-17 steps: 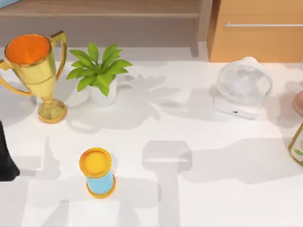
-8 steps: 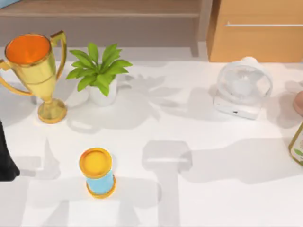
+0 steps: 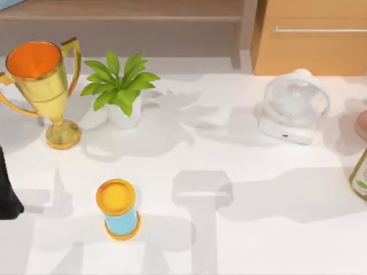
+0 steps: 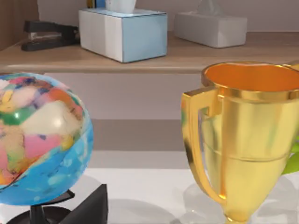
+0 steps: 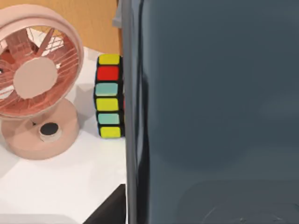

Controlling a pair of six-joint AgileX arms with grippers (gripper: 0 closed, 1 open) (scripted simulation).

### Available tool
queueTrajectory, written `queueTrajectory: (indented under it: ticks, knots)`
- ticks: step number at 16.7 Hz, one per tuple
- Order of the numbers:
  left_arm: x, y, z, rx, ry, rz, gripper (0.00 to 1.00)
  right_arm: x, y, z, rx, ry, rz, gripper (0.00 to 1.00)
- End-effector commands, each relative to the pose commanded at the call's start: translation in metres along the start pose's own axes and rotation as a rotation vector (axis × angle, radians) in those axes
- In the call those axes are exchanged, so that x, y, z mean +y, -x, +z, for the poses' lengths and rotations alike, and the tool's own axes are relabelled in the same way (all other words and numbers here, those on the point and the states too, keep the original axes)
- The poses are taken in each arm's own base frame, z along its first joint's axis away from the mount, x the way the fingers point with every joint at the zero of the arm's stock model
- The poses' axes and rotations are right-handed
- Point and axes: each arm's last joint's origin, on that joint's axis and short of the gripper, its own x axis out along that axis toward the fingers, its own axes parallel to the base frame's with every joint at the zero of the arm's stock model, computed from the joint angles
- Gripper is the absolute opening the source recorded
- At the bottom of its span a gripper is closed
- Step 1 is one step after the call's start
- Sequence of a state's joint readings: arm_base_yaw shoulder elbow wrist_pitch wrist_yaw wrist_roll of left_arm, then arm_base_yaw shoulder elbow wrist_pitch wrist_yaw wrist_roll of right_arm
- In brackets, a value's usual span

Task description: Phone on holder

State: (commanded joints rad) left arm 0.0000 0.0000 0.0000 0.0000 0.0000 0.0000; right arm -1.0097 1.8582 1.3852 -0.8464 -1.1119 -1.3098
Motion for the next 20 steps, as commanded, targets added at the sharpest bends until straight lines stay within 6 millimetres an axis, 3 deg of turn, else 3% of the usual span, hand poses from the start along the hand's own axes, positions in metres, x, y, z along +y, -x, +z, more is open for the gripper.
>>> queueTrajectory:
  ticks: [1, 14, 20]
  knots:
    - [0.0000, 0.0000, 0.0000, 0.000, 0.000, 0.000, 1.00, 0.0000, 0.0000, 0.0000, 0.000, 0.000, 0.000, 0.00]
    - [0.0000, 0.0000, 0.0000, 0.000, 0.000, 0.000, 1.00, 0.0000, 0.0000, 0.0000, 0.000, 0.000, 0.000, 0.98]
    - [0.0000, 0.0000, 0.0000, 0.000, 0.000, 0.000, 1.00, 0.0000, 0.0000, 0.0000, 0.000, 0.000, 0.000, 1.00]
